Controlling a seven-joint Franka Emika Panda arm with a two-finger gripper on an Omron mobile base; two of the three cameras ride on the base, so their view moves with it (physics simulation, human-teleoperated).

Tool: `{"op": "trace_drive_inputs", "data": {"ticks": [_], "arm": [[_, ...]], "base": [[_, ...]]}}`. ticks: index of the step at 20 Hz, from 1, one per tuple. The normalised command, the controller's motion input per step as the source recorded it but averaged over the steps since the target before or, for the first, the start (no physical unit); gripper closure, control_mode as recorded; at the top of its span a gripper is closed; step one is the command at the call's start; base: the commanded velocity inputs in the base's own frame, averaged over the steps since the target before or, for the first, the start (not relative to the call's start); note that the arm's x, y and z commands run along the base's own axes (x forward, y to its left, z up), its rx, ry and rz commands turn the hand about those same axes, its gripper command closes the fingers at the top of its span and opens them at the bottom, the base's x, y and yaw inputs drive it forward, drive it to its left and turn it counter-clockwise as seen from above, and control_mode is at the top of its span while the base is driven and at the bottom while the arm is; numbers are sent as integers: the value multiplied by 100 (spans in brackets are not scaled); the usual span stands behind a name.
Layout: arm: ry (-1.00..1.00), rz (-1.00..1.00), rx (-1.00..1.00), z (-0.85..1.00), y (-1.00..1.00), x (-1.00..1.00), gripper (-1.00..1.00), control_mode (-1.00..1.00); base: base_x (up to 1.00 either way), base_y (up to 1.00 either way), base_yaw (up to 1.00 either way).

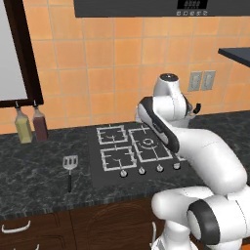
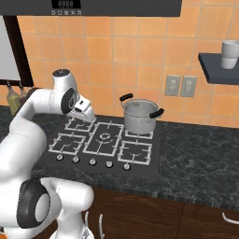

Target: Put the lemon and broccoli in the pot. Retrieve the spatula and lightly stir the vegetables in the pot.

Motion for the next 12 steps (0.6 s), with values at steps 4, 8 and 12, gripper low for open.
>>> {"op": "trace_drive_inputs", "data": {"ticks": [4, 8, 12], "arm": [[9, 3, 0, -49, 100, -55, -100, -100], [14, 3, 0, -51, 100, -19, -100, -100], [24, 2, 0, -46, 100, 0, -100, -100]], "base": [[0, 0, 0], [0, 0, 0], [0, 0, 0]]}}
